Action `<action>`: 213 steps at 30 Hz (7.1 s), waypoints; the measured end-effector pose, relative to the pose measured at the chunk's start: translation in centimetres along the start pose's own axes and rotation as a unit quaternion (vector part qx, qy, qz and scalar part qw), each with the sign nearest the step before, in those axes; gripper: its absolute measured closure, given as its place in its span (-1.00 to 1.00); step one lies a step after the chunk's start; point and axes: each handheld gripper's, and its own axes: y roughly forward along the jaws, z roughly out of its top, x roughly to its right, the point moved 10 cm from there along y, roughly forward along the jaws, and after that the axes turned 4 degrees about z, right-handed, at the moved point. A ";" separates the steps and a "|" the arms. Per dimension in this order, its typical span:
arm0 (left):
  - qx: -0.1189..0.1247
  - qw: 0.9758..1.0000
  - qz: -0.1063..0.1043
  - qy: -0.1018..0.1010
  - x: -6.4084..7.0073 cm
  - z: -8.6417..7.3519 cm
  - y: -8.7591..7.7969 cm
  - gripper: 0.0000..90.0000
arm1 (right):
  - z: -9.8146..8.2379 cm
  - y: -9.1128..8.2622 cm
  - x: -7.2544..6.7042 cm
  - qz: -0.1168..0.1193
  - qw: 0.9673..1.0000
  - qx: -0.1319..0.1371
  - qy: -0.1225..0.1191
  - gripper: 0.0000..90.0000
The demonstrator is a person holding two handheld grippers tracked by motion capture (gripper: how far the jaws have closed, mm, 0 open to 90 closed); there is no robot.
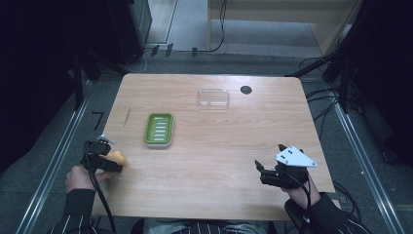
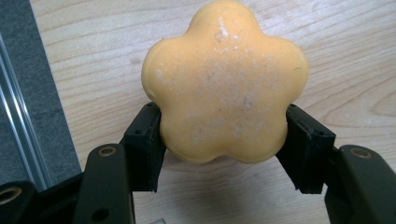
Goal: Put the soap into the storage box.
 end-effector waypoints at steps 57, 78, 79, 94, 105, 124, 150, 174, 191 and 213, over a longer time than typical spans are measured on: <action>0.067 0.997 -0.019 0.045 3.4 6.8 -2.7 -0.12 | -0.1 0.0 0.0 0.004 1.000 -0.002 -0.002 -0.70; 0.080 0.994 -0.023 0.064 4.3 9.2 -3.5 -0.12 | -0.1 0.0 0.0 0.003 1.000 -0.002 -0.002 -0.70; 0.080 0.994 -0.022 0.066 4.3 9.3 -3.5 -0.12 | -0.1 0.0 0.0 0.003 1.000 -0.003 -0.001 -0.70; 0.092 0.992 -0.029 0.081 5.4 11.2 -3.9 -0.12 | -0.1 0.0 0.0 0.003 1.000 -0.003 -0.002 -0.70; 0.096 0.990 -0.034 0.093 6.3 12.7 -4.1 -0.12 | -0.1 0.0 0.0 0.003 1.000 -0.004 -0.003 -0.70; 0.093 0.988 -0.041 0.112 7.7 14.2 -3.8 -0.12 | -0.1 0.0 0.0 0.003 1.000 -0.004 -0.004 -0.70; 0.051 0.990 -0.049 0.125 8.5 14.9 -1.8 -0.12 | -0.2 0.0 0.0 0.004 1.000 -0.004 -0.003 -0.70; 0.024 0.990 -0.029 0.138 8.6 15.6 0.1 -0.12 | -0.2 0.0 0.0 0.004 1.000 -0.005 -0.004 -0.70; 0.013 0.989 -0.001 0.147 8.7 15.7 0.6 -0.12 | -0.2 0.0 0.0 0.004 1.000 -0.005 -0.004 -0.70; 0.005 0.988 0.015 0.154 8.8 15.6 1.4 -0.13 | -0.2 0.0 0.0 0.004 1.000 -0.004 -0.005 -0.70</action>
